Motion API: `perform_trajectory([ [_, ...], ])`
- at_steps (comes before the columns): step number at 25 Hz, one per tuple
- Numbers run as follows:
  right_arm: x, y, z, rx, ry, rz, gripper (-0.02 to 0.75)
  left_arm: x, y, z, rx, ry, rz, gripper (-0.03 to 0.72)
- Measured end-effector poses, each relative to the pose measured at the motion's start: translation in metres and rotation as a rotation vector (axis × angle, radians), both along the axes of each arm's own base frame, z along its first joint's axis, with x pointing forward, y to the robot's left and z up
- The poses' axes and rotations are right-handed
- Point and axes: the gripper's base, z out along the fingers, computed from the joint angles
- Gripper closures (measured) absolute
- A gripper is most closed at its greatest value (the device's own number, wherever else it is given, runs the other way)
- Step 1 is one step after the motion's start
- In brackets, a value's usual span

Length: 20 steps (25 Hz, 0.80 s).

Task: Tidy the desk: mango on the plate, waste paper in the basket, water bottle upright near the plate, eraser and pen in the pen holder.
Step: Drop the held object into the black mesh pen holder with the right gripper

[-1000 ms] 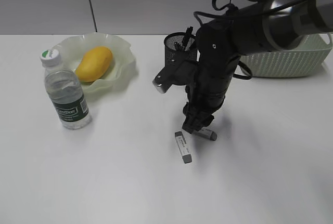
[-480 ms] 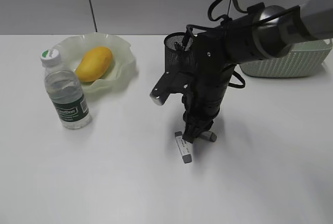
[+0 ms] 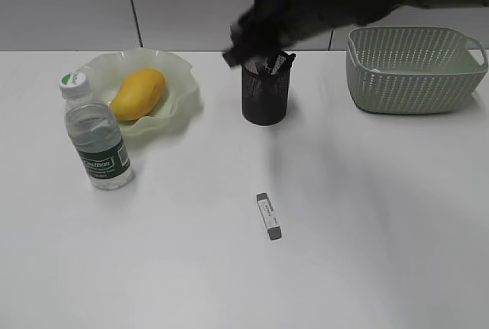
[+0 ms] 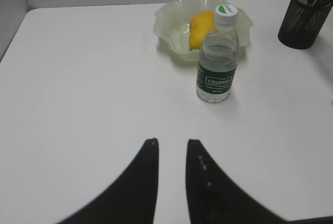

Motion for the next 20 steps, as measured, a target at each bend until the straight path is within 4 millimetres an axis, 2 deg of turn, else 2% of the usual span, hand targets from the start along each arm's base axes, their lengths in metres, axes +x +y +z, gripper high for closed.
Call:
perform_trajectory([
  [2, 0.012, -0.002, 0.014, 0.156, -0.137, -0.05, 0.574, 0.0, 0.0, 0.0, 0.0, 0.0, 0.0, 0.557],
  [4, 0.028, -0.01, 0.011, 0.288, -0.205, -0.138, 0.574, 0.0, 0.0, 0.0, 0.0, 0.0, 0.0, 0.557],
  [6, 0.044, -0.019, -0.01, 0.334, -0.214, -0.217, 0.574, 0.0, 0.0, 0.0, 0.0, 0.0, 0.0, 0.557],
  [9, 0.062, -0.029, -0.051, 0.317, -0.17, -0.286, 0.575, 0.0, 0.0, 0.0, 0.0, 0.0, 0.0, 0.557],
  [12, 0.066, -0.03, -0.075, 0.309, -0.119, -0.308, 0.575, 0.0, 0.0, 0.0, 0.0, 0.0, 0.0, 0.557],
  [20, 0.063, -0.028, -0.089, 0.315, -0.003, -0.327, 0.575, 0.0, 0.0, 0.0, 0.0, 0.0, 0.0, 0.557],
])
